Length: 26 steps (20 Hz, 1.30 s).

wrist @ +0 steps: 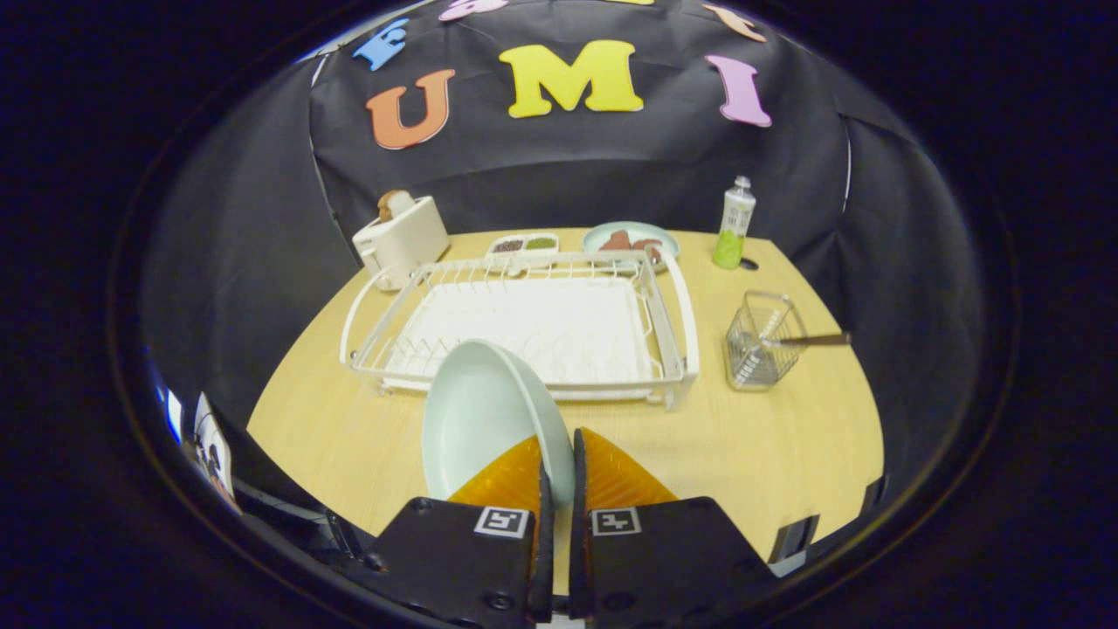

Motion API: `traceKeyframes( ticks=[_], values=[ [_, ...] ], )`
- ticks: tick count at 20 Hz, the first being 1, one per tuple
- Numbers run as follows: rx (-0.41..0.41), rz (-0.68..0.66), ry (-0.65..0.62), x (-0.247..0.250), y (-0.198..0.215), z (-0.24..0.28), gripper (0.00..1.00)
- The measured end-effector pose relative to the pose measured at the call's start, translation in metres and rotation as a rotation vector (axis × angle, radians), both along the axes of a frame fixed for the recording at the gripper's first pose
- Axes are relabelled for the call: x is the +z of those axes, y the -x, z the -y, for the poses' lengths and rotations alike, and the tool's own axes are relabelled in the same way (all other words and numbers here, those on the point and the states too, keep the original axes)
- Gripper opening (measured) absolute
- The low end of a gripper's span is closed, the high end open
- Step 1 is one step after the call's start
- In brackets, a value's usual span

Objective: Take the plate from the dish rack, then take the spoon from the basket and place it into the plate.

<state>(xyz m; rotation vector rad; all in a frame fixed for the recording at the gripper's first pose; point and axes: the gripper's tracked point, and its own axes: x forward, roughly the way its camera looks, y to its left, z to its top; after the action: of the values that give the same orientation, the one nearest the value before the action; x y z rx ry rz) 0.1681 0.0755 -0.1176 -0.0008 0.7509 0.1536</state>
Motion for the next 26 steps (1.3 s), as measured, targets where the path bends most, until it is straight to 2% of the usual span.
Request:
traceKeyframes(
  ticks=[2, 3, 5, 10, 13, 14, 16, 17, 20, 23, 25, 26],
  values=[
    [-0.002, -0.067, -0.047, -0.033, 0.009, 0.009, 0.13],
    [-0.013, -0.091, -0.107, -0.039, 0.009, 0.011, 0.13],
    [-0.019, -0.125, -0.149, -0.056, 0.008, 0.023, 0.13],
    [-0.045, -0.144, -0.158, -0.08, 0.005, 0.047, 0.14],
    [-0.102, -0.132, -0.059, -0.099, -0.003, 0.07, 0.14],
    [-0.107, -0.127, -0.047, -0.102, -0.005, 0.073, 0.09],
    [-0.087, -0.1, -0.077, -0.097, -0.005, 0.071, 0.11],
    [-0.082, -0.076, -0.074, -0.094, -0.006, 0.074, 0.15],
    [-0.093, 0.043, 0.002, -0.076, -0.015, 0.095, 0.57],
    [-0.123, 0.154, 0.041, -0.058, -0.023, 0.115, 0.81],
    [-0.146, 0.203, 0.013, -0.049, -0.031, 0.127, 0.98],
    [-0.158, 0.231, -0.006, -0.046, -0.038, 0.134, 0.98]
  ],
)
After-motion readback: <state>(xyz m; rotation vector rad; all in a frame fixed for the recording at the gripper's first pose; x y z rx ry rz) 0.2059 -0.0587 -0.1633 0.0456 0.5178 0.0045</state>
